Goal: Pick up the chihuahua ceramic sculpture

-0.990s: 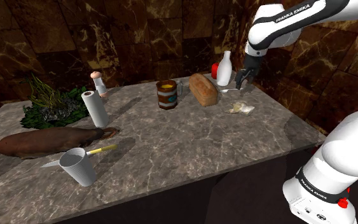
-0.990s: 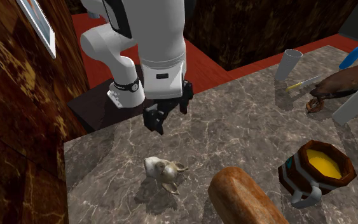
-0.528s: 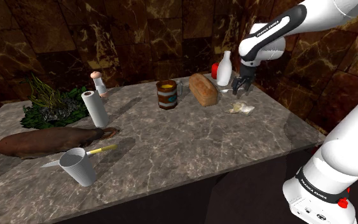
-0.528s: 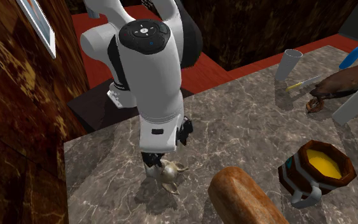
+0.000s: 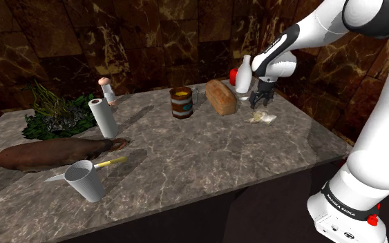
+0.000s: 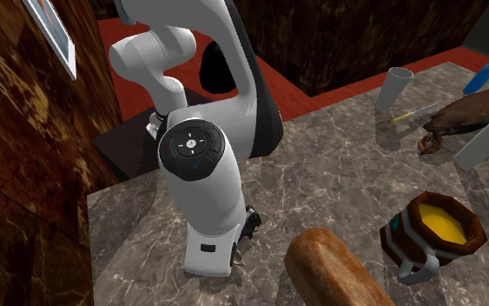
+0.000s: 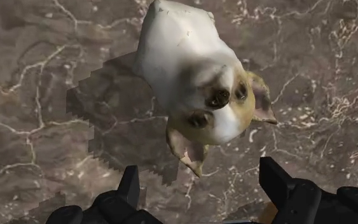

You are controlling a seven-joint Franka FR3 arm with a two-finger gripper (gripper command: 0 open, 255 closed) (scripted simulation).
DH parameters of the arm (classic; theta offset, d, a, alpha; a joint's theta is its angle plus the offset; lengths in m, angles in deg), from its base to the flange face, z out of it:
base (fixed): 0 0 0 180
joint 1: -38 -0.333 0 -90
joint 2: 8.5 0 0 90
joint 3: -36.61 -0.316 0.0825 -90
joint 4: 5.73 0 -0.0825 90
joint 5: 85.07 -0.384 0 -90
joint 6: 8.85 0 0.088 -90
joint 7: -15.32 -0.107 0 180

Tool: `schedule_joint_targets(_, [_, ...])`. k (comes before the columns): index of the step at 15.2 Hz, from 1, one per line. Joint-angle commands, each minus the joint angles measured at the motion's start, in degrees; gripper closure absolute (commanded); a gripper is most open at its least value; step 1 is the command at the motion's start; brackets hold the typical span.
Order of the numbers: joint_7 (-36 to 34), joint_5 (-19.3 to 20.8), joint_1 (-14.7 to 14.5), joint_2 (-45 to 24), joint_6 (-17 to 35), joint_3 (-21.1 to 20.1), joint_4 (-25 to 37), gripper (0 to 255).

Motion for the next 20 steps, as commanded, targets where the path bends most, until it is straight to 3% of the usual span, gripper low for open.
schedule_joint_targets(1, [0.8,-1.2,0.3,-1.8,1.2,-0.4,0.4,0])
schedule_joint_targets(8, [2.8,-3.8,1.1,-5.4,4.7,-1.5,0.3,0])
schedule_joint_targets(9, [2.8,-3.8,1.1,-5.4,4.7,-1.5,0.2,255])
schedule_joint_targets(20, [2.0,-2.9,0.8,-4.1,3.4,-1.1,0.3,255])
